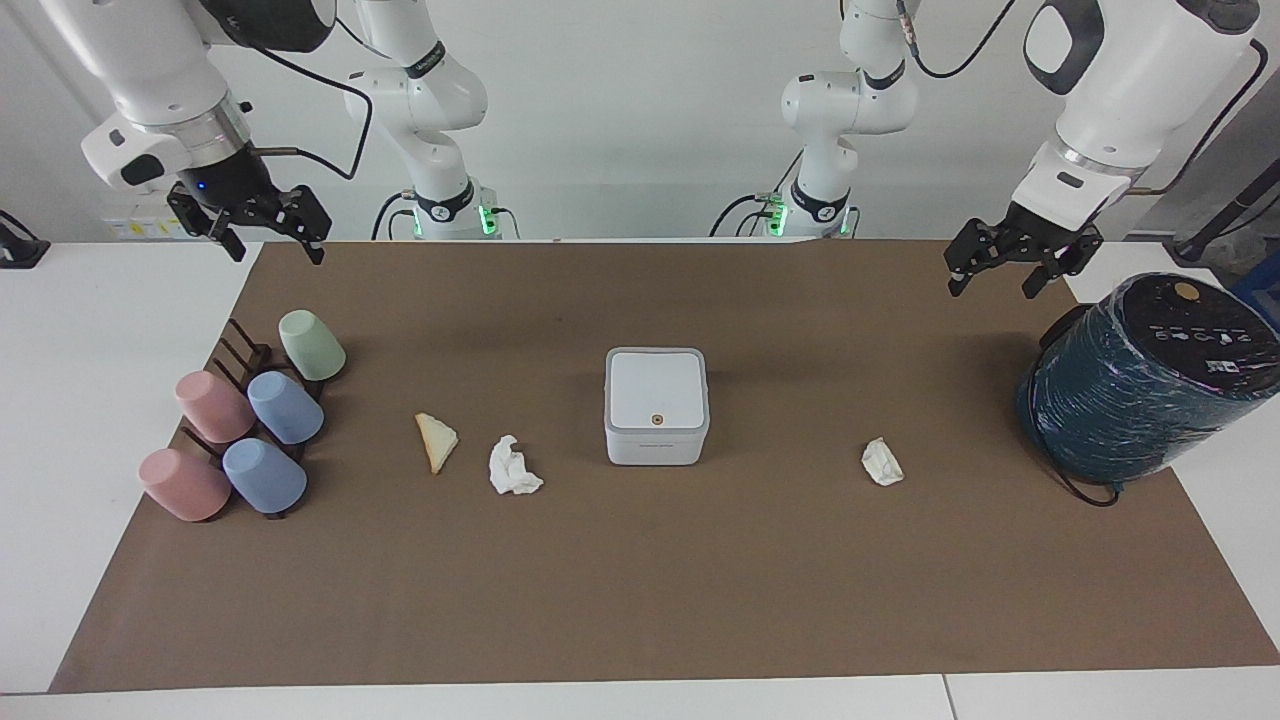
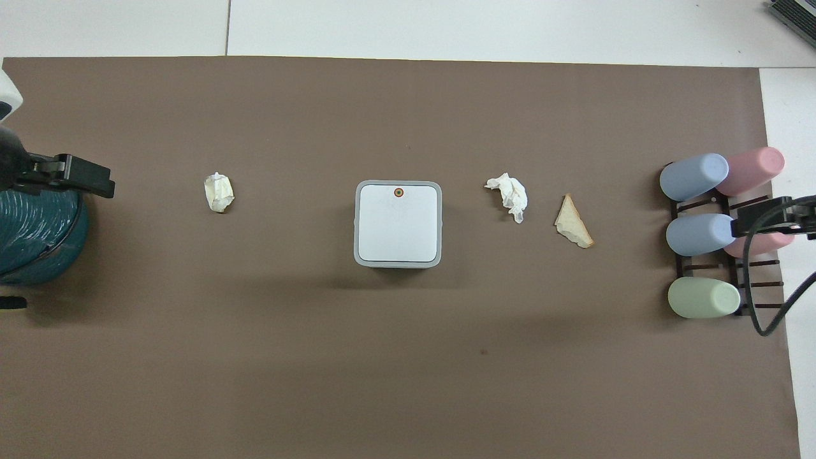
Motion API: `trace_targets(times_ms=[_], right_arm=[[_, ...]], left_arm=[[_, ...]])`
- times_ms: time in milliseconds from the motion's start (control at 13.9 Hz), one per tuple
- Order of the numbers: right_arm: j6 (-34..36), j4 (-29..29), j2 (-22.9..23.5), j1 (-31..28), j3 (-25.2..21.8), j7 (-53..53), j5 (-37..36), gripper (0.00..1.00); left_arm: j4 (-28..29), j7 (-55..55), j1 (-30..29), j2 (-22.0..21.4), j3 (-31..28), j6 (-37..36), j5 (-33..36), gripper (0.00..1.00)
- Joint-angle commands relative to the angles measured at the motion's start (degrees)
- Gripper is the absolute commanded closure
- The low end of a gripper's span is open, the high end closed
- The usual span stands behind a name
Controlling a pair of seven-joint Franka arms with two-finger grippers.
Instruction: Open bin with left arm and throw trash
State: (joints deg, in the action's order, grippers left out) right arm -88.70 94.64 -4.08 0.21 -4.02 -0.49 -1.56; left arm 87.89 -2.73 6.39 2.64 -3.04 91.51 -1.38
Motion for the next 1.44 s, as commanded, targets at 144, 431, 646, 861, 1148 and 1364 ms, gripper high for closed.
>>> trace_targets(times_ms=[144, 431, 646, 861, 1148, 1364], right_arm=[[-0.34, 1.69, -1.72, -0.65, 0.59, -0.57, 0.42, 0.00], [-1.21, 2.56, -1.90, -0.56, 0.59, -0.57, 0.42, 0.00], [-3.40, 4.67, -2.86, -0.39, 0.68, -0.65, 0.51, 0.00], [-6.47, 5.64, -2.95, 0.49, 0.86, -0.57, 3.58, 0.00], [-21.56, 15.37, -3.30, 2.06, 0.86, -1.18, 5.95, 0.00], [-26.60, 18.21, 0.72, 4.09, 0.94, -1.79, 5.96, 0.00]], left_arm=[[0.71, 0.62, -0.07, -0.88, -0.13, 0.95, -0.65, 0.00], [1.06, 0.97, 0.20, -0.97, -0.04, 1.48, -0.82, 0.00], [1.58, 2.46, 0.64, -1.32, 0.14, 1.65, -0.82, 0.00], [2.20, 2.73, 0.72, -1.58, 0.23, 1.22, -0.91, 0.55], [2.99, 2.90, 1.51, -1.93, 0.23, 2.09, -1.00, 1.00], [4.92, 7.55, 3.00, -2.63, 0.32, 4.98, -1.52, 1.00]])
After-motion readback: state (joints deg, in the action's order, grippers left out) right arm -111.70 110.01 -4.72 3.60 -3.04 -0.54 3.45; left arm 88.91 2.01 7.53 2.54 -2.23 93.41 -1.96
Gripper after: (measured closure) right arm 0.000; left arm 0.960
